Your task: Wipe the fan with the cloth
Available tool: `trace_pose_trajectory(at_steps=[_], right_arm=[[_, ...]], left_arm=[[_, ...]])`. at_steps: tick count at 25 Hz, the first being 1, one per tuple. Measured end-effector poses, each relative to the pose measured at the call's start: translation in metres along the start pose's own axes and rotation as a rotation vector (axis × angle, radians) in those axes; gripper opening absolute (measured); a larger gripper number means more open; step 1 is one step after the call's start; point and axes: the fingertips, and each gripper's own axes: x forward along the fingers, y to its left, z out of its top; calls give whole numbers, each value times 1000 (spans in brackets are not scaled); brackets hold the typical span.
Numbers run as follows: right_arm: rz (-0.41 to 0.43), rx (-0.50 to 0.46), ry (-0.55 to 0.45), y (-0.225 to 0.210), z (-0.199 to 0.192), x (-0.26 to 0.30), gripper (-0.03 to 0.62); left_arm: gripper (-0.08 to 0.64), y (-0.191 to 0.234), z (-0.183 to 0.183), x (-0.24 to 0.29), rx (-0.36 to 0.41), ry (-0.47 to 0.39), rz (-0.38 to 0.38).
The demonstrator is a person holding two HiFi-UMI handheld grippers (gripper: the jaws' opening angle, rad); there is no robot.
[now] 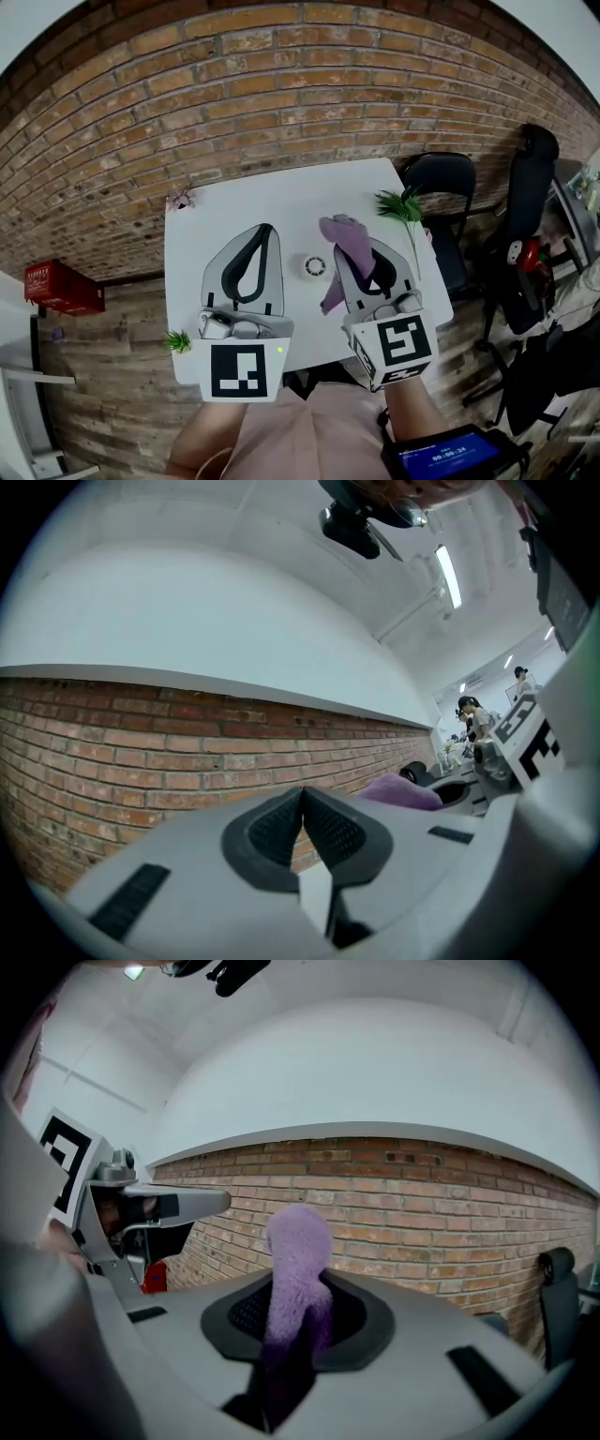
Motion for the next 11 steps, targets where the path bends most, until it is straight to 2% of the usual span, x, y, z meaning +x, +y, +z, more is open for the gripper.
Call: trace_pose_trajectory(at_steps=[5,11], right_arm=[[0,-2,7,-2,-3,2,83],[12,-11,9,-3,-4,6,82]], left_arm=[[13,-3,-1,2,24,-2,-9],[14,-3,-6,6,9,9,-1]])
